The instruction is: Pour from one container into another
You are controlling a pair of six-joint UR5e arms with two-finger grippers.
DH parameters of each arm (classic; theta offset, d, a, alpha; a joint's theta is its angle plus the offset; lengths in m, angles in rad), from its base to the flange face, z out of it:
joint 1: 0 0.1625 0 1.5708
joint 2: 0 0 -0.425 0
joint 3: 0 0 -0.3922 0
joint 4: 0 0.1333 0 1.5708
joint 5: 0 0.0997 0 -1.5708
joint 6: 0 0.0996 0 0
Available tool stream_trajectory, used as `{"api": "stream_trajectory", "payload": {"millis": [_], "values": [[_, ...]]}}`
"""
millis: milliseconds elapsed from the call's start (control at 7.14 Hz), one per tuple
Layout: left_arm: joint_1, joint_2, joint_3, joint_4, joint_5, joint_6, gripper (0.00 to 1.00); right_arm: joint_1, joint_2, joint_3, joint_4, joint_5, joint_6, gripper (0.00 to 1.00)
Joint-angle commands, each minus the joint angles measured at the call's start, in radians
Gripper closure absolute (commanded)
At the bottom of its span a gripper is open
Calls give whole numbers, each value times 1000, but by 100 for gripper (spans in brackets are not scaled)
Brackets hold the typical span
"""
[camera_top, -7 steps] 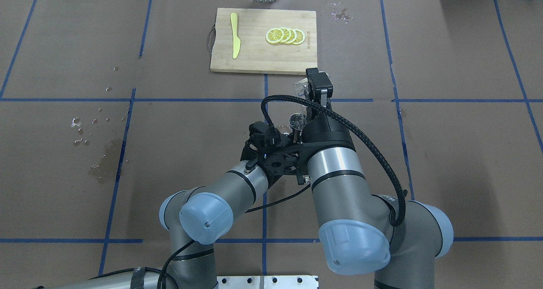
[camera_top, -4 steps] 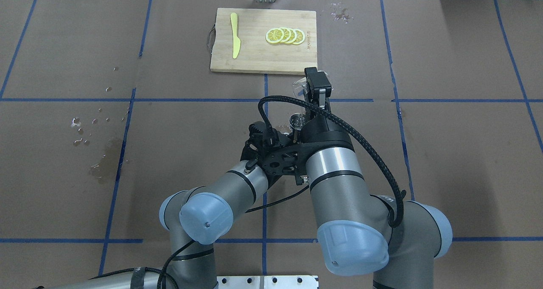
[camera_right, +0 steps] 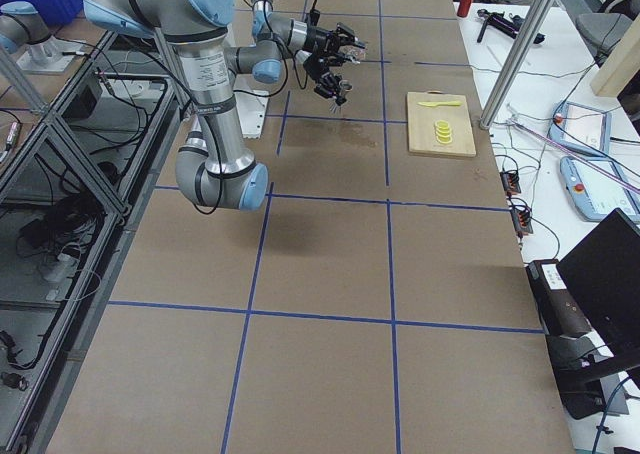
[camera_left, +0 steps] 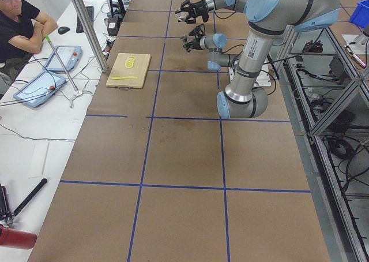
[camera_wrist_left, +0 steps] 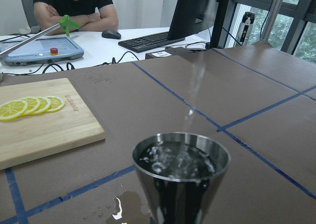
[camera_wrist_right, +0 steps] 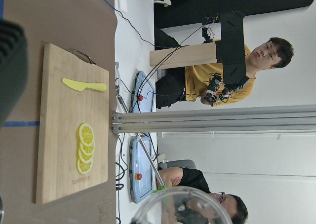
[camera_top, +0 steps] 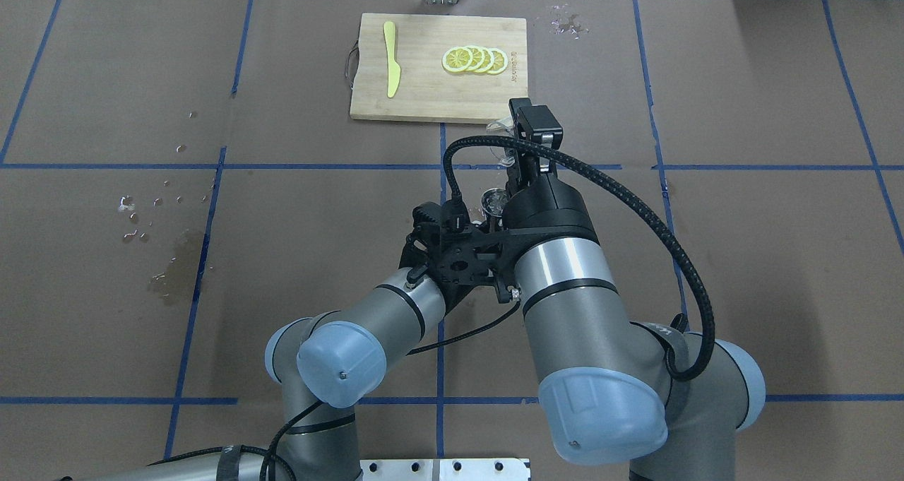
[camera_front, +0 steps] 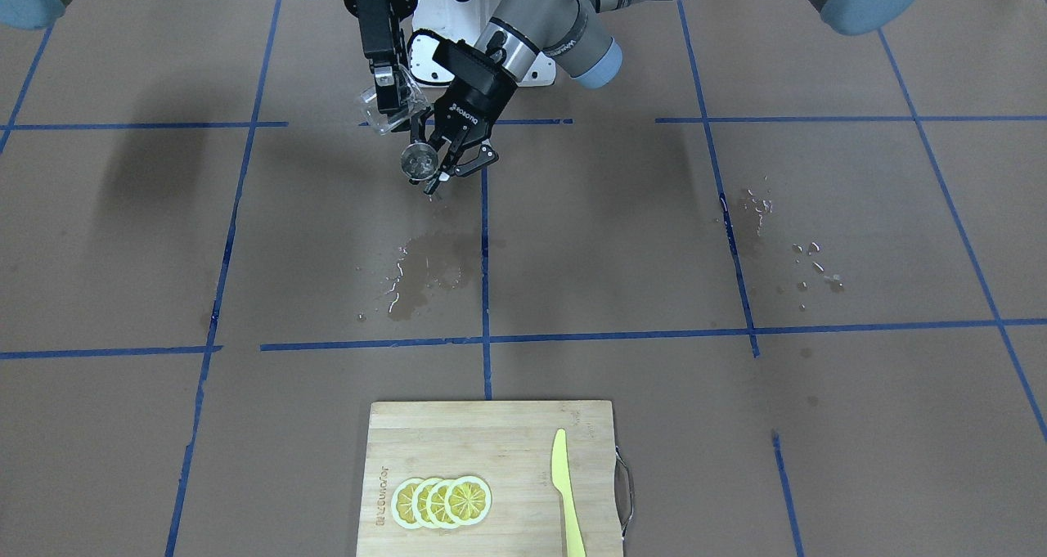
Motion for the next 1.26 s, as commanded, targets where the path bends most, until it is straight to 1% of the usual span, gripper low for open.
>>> {"api": "stream_trajectory", "payload": {"millis": [0, 280, 420, 560, 700, 840, 980, 1121], "values": [[-1, 2, -1, -4, 0, -1, 100, 3, 4, 4, 0, 2, 84, 100], [-1, 12, -4, -30, 2, -1, 100, 9, 2, 19, 2, 2, 206, 100], [-1, 29, -8, -61, 0, -2, 100, 11, -4, 39, 29, -1, 270, 100], [-2, 32, -8, -62, 0, -2, 100, 15, -66, 89, 38, -1, 361, 100], [-4, 34, -10, -65, 0, -1, 100, 26, -77, 111, 40, 0, 419, 100], [-7, 34, -11, -69, 3, -1, 100, 40, -79, 118, 38, -1, 529, 100], [-13, 41, -19, -69, 6, -2, 100, 57, -87, 119, 38, 0, 586, 100], [-30, 47, -57, -67, 9, -2, 100, 70, -117, 117, 38, 5, 661, 100]]}}
